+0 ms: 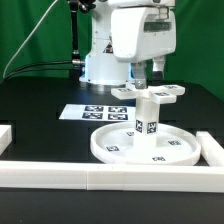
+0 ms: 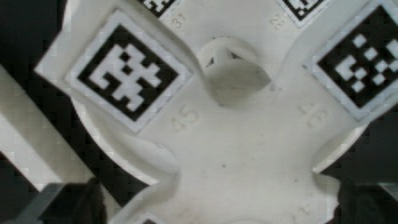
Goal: Assemble round table
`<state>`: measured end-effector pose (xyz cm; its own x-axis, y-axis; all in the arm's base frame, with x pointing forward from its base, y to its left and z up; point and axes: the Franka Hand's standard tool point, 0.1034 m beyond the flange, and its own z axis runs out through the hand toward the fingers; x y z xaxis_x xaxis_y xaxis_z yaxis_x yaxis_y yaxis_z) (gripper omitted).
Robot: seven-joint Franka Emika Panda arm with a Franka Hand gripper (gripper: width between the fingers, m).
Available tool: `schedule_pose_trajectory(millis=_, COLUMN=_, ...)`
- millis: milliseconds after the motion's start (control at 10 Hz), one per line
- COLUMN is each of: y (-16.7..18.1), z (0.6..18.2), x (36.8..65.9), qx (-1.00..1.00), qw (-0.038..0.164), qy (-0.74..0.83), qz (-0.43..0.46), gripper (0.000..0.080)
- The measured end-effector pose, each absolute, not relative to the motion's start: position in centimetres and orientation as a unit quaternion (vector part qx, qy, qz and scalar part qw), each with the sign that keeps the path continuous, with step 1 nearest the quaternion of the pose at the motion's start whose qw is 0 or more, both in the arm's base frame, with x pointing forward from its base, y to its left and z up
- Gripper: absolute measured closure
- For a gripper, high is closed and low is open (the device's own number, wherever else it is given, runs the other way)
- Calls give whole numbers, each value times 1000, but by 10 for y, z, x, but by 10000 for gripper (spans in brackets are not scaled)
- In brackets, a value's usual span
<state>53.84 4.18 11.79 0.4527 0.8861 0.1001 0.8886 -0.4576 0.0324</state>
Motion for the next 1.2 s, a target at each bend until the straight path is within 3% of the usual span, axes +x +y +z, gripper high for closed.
schedule_pose_trajectory(millis=300, y=39, z=114, x=534, qx=-812, qw=8, qy=-582, qz=-41, gripper=151)
schedule_pose_trajectory(millis=1000, y=39, z=100, x=530, qx=-823, qw=13, qy=-567, qz=-31, gripper=151)
schedule_pose_trajectory(millis=1200, y=38, z=100, x=530, qx=-835, qw=14, qy=-549, qz=-30, gripper=357)
